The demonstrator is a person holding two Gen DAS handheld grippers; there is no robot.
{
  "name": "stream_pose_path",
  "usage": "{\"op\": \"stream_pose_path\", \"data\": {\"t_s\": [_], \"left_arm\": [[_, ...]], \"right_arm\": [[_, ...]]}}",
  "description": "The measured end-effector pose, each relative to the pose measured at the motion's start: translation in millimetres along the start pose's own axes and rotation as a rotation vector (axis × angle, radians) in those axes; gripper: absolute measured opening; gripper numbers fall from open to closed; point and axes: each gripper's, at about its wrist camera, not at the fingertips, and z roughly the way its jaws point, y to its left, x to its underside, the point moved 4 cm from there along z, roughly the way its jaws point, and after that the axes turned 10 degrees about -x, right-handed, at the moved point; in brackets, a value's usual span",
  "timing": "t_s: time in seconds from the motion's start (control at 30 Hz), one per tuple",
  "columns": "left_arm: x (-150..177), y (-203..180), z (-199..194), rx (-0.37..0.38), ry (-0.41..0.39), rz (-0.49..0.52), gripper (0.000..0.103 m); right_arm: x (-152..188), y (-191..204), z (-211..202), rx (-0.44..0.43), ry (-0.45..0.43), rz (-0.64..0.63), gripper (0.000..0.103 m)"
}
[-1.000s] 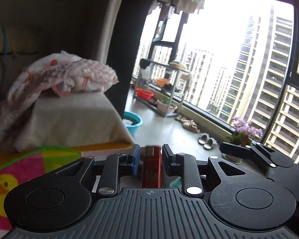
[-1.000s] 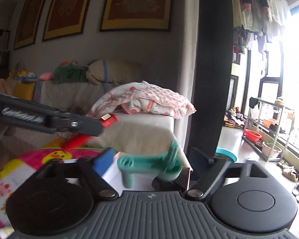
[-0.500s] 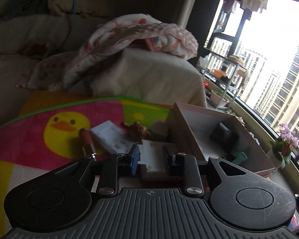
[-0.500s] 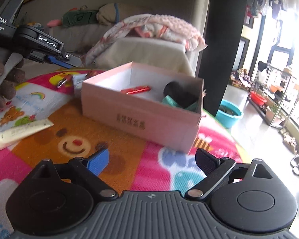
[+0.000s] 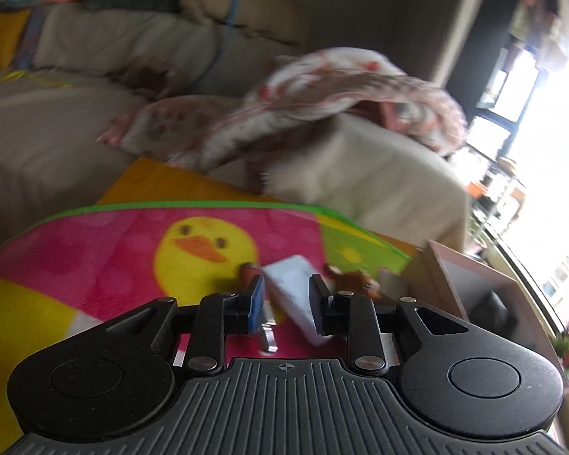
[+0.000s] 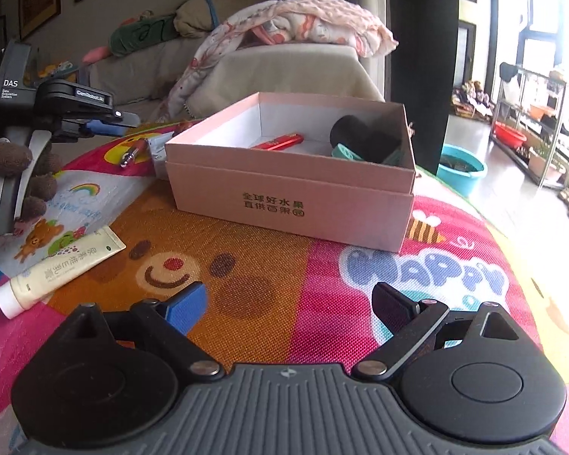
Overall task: Organize rigid objects
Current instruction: 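Grasp the red-capped lipstick with the left tool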
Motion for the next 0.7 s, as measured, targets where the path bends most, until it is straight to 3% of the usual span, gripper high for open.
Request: {"op": "stream_pose_path", "data": {"t_s": [0.13,0.43,0.6,0.7], "left_arm": [[1,5,20,-0.033,0.072,-0.013,0.028],[9,-7,40,-0.081,0.074,0.067,0.028],[23,-2,21,-0.031,0.084,0.112,0.024],[39,6,0,0.006,0.073,0.145,0.024]], "right_arm": [[1,-1,3,0.000,0.017,0.010,0.094],[0,-3,4,0.009,0.029,0.019,0.094],[-5,-2,2,0.028,0.017,0.015,0.094],[-26,7,-5,0.021,-0.015,-0.011,0.094]]}}
